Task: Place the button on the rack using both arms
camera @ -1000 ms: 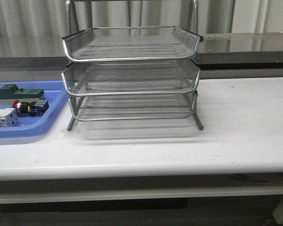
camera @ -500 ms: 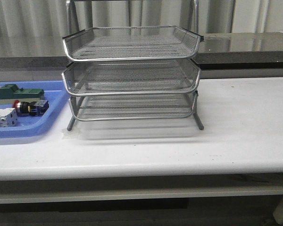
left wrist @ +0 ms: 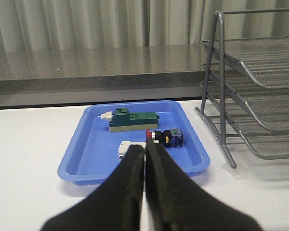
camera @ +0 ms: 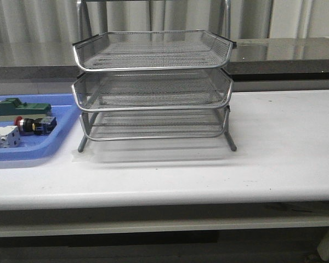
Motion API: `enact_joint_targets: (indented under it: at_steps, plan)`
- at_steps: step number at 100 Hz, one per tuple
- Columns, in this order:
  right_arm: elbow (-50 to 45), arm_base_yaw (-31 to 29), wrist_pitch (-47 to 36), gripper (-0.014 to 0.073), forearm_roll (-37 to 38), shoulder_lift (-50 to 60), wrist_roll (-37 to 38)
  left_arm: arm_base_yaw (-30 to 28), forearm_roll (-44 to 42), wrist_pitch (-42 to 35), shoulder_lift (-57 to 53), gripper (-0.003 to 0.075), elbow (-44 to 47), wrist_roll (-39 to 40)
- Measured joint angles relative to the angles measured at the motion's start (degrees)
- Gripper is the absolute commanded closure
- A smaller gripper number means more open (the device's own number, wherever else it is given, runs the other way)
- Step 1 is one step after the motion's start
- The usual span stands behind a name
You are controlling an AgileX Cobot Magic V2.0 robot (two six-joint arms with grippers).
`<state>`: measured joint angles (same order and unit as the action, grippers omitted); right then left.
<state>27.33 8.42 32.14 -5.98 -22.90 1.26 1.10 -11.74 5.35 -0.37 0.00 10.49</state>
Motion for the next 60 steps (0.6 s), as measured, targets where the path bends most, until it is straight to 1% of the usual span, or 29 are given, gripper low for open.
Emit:
enact_joint_targets:
  at_steps: [17,43,52,57,60]
  plan:
    - [4.25,0.0,0.15,0.0653,-1.41,-8.93,0.0,0.0,0.0,0.0,0.0,0.0716,0.0,0.0]
    - [4.53,0.0,-3.31,0.0643,-8.21,-16.76,0.0,0.0,0.0,0.0,0.0,0.0716,0.0,0.0]
    - [4.53,0.0,-3.63,0.0591,-10.99,-18.55,0.0,0.0,0.0,0.0,0.0,0.0716,0.0,0.0]
    - [4.53,0.0,-3.77,0.0536,-12.46,-19.71,0.0,0.0,0.0,0.0,0.0,0.0716,0.0,0.0]
    - [4.53,0.0,-4.05,0.0487,-13.42,-20.34,0.0,0.0,0.0,0.0,0.0,0.0716,0.0,0.0]
